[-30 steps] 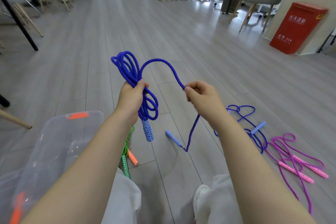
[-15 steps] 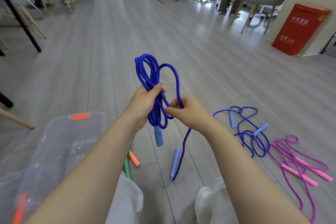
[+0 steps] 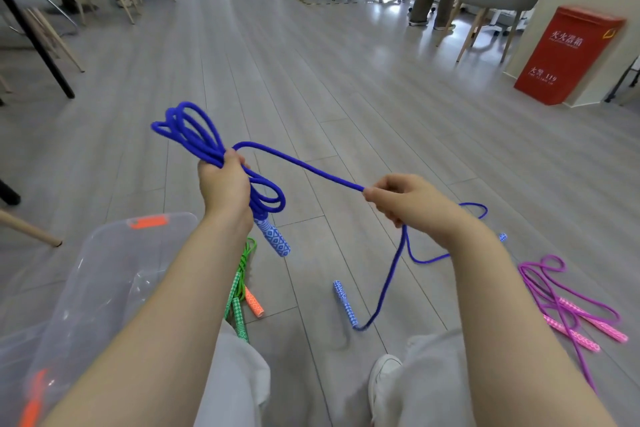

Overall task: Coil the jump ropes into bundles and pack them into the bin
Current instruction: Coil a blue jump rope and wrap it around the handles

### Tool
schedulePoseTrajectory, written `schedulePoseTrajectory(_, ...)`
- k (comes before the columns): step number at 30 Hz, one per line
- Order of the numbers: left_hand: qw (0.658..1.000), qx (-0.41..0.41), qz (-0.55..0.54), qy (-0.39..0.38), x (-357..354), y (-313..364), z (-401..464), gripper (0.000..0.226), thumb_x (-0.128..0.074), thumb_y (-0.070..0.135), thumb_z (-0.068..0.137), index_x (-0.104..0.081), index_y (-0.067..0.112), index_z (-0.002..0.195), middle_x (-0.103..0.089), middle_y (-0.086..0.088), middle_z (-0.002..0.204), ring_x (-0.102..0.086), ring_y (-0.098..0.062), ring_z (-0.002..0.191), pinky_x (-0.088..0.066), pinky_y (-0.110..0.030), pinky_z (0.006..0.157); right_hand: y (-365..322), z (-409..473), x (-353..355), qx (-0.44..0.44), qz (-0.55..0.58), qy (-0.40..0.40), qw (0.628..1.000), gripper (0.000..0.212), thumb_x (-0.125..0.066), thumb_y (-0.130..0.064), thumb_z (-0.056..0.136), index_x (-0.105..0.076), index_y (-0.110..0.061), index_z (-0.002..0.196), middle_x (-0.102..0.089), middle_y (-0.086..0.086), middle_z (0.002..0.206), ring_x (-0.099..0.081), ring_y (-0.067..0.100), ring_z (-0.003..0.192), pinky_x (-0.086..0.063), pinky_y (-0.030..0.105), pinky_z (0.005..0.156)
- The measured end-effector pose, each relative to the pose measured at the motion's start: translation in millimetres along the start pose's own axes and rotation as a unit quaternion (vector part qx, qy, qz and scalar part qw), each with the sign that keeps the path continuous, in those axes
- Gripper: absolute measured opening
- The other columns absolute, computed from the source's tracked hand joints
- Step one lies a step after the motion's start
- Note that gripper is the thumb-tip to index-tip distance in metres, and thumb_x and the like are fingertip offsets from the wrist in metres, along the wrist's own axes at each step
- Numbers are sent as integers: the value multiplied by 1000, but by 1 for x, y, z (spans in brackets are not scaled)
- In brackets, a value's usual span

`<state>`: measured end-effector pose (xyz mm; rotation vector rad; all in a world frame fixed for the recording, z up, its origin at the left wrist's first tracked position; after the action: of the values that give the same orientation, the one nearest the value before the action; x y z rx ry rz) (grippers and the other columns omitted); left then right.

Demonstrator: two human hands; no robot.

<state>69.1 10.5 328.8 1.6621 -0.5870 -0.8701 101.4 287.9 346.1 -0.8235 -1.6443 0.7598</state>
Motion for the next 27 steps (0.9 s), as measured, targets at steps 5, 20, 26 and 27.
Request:
schedulePoseTrajectory(5,999,28,17,-14,-2,-5,-1,5,-48,20,99,-51,16,100,-57,6,75,-54,-10,65,-47,-24,59,9,5,11,-27,30,77,996,12,-49,-17,95,-61,-18,98,-62,1,78,-52,18,71,-48,33,67)
schedulePoseTrajectory(20,928,23,194,-319,-54,-26,-51,21,-47,28,101,-58,15,112,-65,-2,89,-62,-15,78,-53,-32,71,-49,-3,-45,145,65,123,980,24,-53,-14,96,-69,-32,95,-62,-13,67,-56,-7,61,-42,12,60)
schedulePoseTrajectory(26,905,44,187,-380,-62,-30,-63,22,-49,25,97,-60,16,113,-68,-12,99,-63,-23,88,-55,-44,86,-37,4,-45,79,83,142,983,4,-57,-19,92,-57,-22,93,-70,-4,73,-63,1,68,-43,15,57)
schedulePoseTrajectory(27,901,42,191,-387,-62,-30,-64,21,-49,27,98,-59,18,114,-69,-13,102,-64,-26,91,-54,-46,90,-36,4,-46,74,82,140,984,2,-58,-20,92,-57,-22,92,-71,-3,74,-65,4,69,-43,15,56)
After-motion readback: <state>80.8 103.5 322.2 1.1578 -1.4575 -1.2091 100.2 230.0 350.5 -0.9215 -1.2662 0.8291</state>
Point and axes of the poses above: each hand's wrist, its own z-axis towards the middle knuckle, its own x-axis out of the back of the hand, y = z × x, the point moved 7 cm from there along z, towards the middle knuckle
